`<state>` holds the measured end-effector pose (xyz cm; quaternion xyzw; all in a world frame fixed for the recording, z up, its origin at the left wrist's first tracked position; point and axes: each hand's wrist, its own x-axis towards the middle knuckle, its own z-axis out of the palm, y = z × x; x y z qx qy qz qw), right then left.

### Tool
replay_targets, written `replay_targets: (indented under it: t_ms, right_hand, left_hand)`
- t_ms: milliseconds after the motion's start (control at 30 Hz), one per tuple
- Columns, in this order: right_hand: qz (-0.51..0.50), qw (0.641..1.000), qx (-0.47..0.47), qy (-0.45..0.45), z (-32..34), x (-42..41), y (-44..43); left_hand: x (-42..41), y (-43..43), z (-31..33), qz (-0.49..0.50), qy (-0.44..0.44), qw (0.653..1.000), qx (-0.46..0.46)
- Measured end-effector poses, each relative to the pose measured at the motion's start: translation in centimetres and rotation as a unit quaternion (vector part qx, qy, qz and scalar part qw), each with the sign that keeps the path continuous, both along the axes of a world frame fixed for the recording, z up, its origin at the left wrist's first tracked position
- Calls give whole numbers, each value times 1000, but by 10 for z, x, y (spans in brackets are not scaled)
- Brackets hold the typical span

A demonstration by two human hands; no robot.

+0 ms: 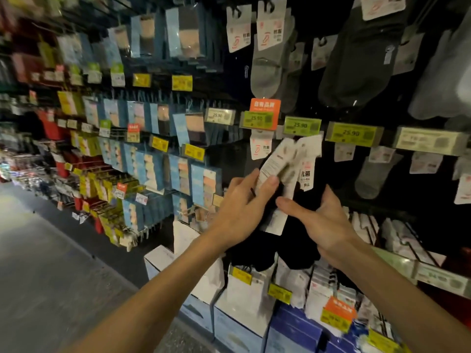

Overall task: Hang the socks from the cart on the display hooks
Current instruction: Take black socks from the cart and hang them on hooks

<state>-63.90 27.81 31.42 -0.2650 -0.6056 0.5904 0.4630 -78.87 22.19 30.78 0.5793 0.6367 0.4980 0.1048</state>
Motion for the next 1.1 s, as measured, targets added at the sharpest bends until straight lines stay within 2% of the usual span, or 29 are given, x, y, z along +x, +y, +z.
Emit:
replay_targets:
  t_ms: [100,133,233,333,500,667,867,1000,1100]
  right_hand:
    - [-17,999,38,-8,2,-16,-4]
    - [-22,998,50,-8,2,-22,-5]
    - [-46,996,74,-10,3,-35,-6]
    - [-76,994,74,-12,1,-44,-10]
    - [-132,987,95,-22,5,-58,-29]
    - [-190,971,136,-61,9,-66,-45]
    - [-203,969,138,-30,25,-72,-57]
    - [-181,961,185,-93,27,-63,-68]
    - [-139,975,105,-138,14,-46,-73]
  left_hand:
    - [-6,-2,5,-26,-90,996,10]
    - [-12,-6,8,-23,-143,989,17]
    - [-36,-13,15,-39,-342,939,26]
    - [-67,-27,20,-72,-451,889,-7]
    - [-116,-50,28,-122,-440,884,-95]
    - [-146,-63,46,-201,-485,842,-127]
    - [-128,-49,54,-267,-399,863,-159]
    - [-113,-39,44,-305,-358,866,-169]
    - [-101,-33,20,-323,-351,857,-194]
